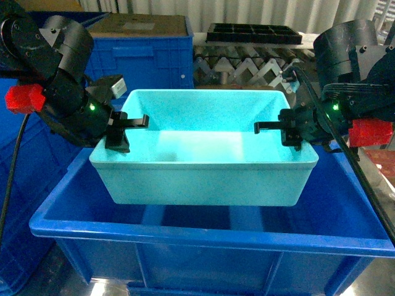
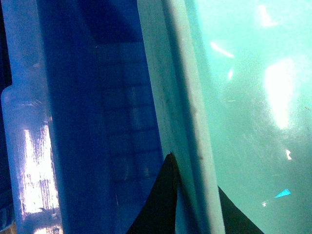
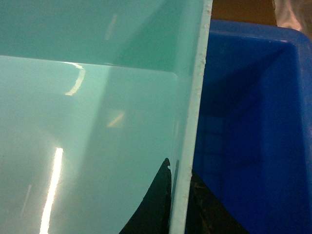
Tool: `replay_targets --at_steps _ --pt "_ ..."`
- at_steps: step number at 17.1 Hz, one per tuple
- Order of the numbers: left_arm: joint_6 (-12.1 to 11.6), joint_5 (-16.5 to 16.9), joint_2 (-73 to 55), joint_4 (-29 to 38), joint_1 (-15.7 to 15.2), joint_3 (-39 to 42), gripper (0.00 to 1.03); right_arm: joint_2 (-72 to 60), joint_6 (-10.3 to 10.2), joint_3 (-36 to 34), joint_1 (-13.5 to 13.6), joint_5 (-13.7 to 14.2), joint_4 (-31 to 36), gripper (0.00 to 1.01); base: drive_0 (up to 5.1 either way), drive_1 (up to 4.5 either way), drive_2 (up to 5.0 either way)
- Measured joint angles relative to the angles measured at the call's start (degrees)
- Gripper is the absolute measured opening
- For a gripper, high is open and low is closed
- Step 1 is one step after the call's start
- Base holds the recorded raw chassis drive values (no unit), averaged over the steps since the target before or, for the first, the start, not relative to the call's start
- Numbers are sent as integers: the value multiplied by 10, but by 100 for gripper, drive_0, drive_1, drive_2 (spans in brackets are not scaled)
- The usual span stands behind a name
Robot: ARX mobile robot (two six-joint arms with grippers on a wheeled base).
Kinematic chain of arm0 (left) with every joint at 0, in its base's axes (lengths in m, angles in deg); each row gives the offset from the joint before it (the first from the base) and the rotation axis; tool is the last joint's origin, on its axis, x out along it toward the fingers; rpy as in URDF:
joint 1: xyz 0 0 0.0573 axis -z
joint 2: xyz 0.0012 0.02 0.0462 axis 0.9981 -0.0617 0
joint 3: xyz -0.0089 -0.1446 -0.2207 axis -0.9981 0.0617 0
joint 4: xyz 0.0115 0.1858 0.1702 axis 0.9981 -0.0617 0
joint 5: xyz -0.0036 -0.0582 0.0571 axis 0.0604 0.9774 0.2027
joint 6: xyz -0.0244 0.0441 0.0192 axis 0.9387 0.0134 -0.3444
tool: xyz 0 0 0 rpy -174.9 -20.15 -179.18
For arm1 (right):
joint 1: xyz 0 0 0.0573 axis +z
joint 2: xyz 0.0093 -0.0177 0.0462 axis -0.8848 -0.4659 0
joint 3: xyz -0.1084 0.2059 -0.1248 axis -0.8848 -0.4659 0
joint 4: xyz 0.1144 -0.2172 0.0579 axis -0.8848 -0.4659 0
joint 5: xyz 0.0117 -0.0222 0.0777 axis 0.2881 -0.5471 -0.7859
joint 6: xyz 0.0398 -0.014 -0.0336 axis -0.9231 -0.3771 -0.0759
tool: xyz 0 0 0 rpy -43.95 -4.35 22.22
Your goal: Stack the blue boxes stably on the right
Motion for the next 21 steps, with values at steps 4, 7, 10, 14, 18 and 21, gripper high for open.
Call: replay_targets --at_steps 4,7,10,14,18,21 --pt "-20 1 0 -7 0 0 14 0 14 0 0 5 4 16 0 0 0" --pt "-70 10 0 -10 1 1 51 0 52 5 -10 31 10 53 0 0 0" --pt "-80 10 0 -10 1 1 78 0 59 5 -11 31 9 81 0 0 0" --pt "-80 10 0 -10 1 1 97 0 60 6 -10 31 10 97 0 0 0" --pt "-80 10 0 -10 1 1 98 0 60 6 -10 31 10 98 0 0 0" --pt "-29 -133 37 462 3 222 75 33 58 -170 -22 28 390 72 0 0 0"
